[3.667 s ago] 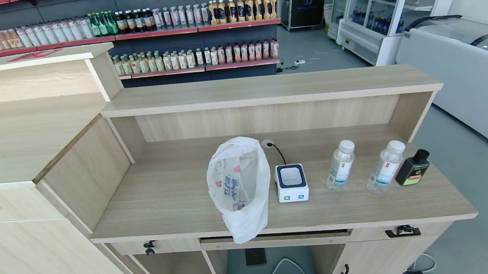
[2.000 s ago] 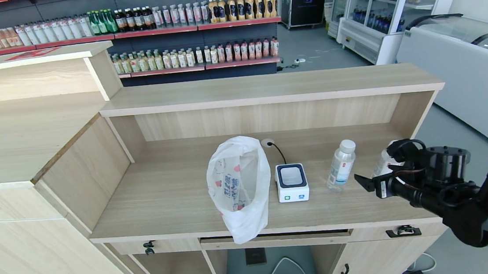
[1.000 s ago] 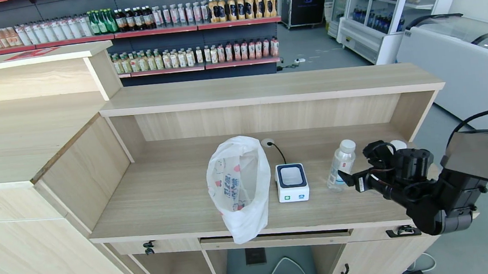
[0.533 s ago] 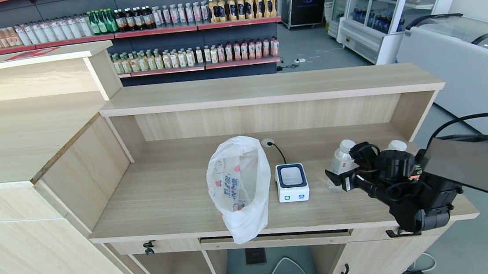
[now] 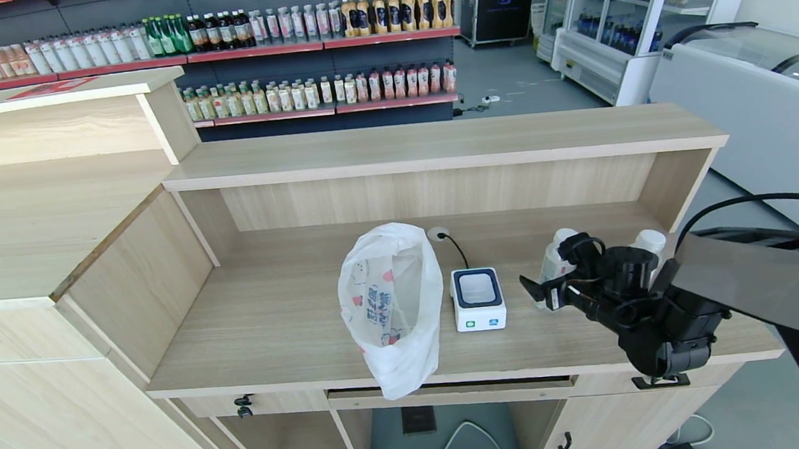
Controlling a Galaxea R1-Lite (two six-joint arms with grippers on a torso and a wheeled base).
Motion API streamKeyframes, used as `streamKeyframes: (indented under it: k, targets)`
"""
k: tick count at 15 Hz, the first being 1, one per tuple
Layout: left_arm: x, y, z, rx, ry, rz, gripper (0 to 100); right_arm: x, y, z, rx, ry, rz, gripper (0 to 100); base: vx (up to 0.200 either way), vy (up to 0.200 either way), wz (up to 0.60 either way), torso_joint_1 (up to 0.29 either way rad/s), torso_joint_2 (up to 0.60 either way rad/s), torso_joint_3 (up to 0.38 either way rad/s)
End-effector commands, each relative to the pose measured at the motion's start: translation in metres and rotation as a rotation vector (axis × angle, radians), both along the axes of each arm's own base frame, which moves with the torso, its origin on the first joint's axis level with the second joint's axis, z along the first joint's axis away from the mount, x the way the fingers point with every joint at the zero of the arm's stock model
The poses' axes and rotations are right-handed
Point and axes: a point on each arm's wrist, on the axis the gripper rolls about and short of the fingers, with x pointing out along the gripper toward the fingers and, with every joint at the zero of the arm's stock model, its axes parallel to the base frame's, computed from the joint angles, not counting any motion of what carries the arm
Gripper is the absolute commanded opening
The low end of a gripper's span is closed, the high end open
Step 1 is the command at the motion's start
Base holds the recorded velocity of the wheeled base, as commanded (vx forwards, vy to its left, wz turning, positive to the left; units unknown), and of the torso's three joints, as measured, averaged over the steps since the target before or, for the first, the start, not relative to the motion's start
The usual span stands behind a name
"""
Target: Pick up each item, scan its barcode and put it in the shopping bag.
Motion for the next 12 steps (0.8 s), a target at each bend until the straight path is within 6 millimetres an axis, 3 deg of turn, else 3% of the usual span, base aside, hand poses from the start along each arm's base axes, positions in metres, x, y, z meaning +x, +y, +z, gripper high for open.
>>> streamKeyframes:
  k: [1, 10, 11, 12]
  targets:
    - [0.000, 0.000, 0.000, 0.000, 0.000, 0.000, 100, 0.001, 0.001, -0.005, -0.001, 0.006, 0.001, 100, 0.000, 0.000, 0.00, 0.000, 0.00, 0.000]
    - [0.000, 0.000, 0.000, 0.000, 0.000, 0.000, 100, 0.012, 0.002, -0.001, 0.015, -0.028, 0.045, 100, 0.000, 0.000, 0.00, 0.000, 0.00, 0.000]
    - [0.000, 0.000, 0.000, 0.000, 0.000, 0.000, 100, 0.012, 0.002, -0.001, 0.014, -0.029, 0.051, 0, 0.000, 0.000, 0.00, 0.000, 0.00, 0.000]
    - [0.000, 0.000, 0.000, 0.000, 0.000, 0.000, 100, 0.012, 0.003, -0.001, 0.011, -0.028, 0.053, 0, 0.000, 0.000, 0.00, 0.000, 0.00, 0.000]
